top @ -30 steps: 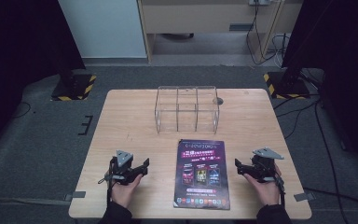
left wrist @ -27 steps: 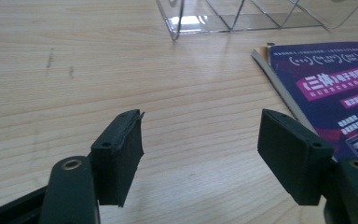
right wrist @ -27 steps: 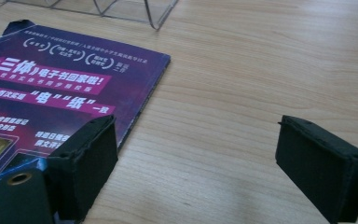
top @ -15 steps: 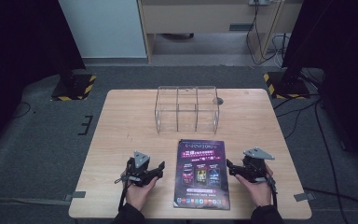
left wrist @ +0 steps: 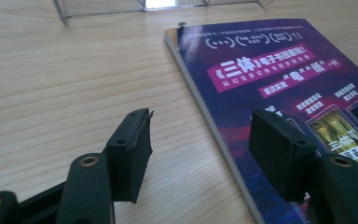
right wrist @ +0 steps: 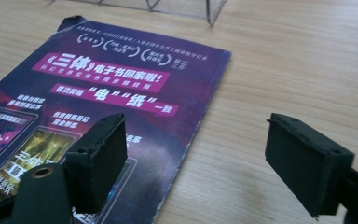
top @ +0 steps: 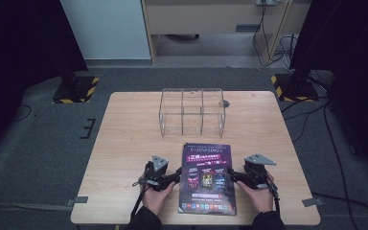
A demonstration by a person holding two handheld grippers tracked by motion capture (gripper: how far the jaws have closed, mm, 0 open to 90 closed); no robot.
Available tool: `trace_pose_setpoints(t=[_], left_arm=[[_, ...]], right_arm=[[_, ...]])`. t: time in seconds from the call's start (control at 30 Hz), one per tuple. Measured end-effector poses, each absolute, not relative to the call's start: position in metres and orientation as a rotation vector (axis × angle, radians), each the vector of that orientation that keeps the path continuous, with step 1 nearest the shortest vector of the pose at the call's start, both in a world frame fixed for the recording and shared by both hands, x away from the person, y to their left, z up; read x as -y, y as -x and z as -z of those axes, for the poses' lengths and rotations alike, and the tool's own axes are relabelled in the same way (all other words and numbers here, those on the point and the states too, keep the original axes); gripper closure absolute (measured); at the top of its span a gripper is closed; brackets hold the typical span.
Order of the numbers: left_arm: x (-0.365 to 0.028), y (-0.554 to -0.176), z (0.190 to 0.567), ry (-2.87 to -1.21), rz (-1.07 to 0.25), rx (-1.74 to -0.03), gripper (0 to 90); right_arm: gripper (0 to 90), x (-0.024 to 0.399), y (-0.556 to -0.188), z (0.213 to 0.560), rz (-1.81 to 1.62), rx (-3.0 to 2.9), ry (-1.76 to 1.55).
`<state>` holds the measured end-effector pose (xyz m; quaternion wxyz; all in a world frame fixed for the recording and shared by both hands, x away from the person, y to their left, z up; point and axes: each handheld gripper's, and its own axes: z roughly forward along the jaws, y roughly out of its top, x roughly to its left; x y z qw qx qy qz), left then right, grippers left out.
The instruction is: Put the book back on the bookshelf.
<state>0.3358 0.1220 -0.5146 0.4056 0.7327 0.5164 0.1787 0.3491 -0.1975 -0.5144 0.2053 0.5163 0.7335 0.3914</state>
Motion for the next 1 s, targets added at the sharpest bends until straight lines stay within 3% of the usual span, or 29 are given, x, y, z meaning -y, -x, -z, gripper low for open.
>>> trace_pose_setpoints(t=[0.4, 1.0], left_arm=[[-0.104, -0.341, 0.523, -1.882, -0.401, -1.31, 42.8], [-0.09, -0.347, 0.531, -1.874, -0.343, -1.329, 41.8]], right_arm=[[24.1, 0.182, -0.349, 0.528, -1.087, -2.113, -1.444], [24.4, 0.178, -0.35, 0.535, -1.108, -2.131, -1.465]])
